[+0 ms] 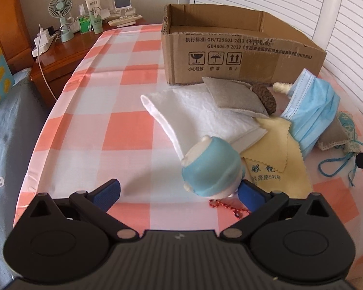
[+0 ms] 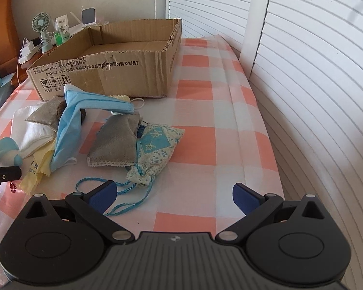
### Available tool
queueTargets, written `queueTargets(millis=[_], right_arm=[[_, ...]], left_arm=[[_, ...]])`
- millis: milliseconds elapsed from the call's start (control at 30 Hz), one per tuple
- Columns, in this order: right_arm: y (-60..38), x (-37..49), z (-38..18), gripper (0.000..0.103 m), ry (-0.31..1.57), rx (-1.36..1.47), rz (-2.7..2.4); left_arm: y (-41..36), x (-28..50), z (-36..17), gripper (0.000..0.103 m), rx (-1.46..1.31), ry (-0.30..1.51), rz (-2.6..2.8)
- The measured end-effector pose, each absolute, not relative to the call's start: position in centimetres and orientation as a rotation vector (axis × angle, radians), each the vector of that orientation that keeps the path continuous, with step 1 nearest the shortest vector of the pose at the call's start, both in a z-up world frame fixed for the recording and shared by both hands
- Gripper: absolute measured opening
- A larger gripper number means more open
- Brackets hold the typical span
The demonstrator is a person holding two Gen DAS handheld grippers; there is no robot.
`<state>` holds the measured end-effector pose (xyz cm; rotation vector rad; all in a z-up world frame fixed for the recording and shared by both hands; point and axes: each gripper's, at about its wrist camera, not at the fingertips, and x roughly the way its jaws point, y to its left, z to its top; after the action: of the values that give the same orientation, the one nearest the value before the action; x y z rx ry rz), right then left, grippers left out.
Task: Organize soft objects
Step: 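Move the right tool toward the blue floral sachet while the left tool approaches the blue plush toy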
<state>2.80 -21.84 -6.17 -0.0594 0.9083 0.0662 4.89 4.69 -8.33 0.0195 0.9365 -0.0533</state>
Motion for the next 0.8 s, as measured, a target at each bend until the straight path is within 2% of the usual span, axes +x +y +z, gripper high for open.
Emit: queueTargets(millis=[267, 800], right_arm=[[-20.9, 4.6, -7.9, 0.103, 0.911, -0.129, 0.049], [-23.5, 2.6, -8.7, 0.103, 0.827, -0.099, 0.078]], left_arm=[[4.8, 5.0, -9.0, 0.103, -0.009, 0.931, -0.042], [5.0, 4.3, -9.4, 0.103, 0.002, 0.871, -0.064]])
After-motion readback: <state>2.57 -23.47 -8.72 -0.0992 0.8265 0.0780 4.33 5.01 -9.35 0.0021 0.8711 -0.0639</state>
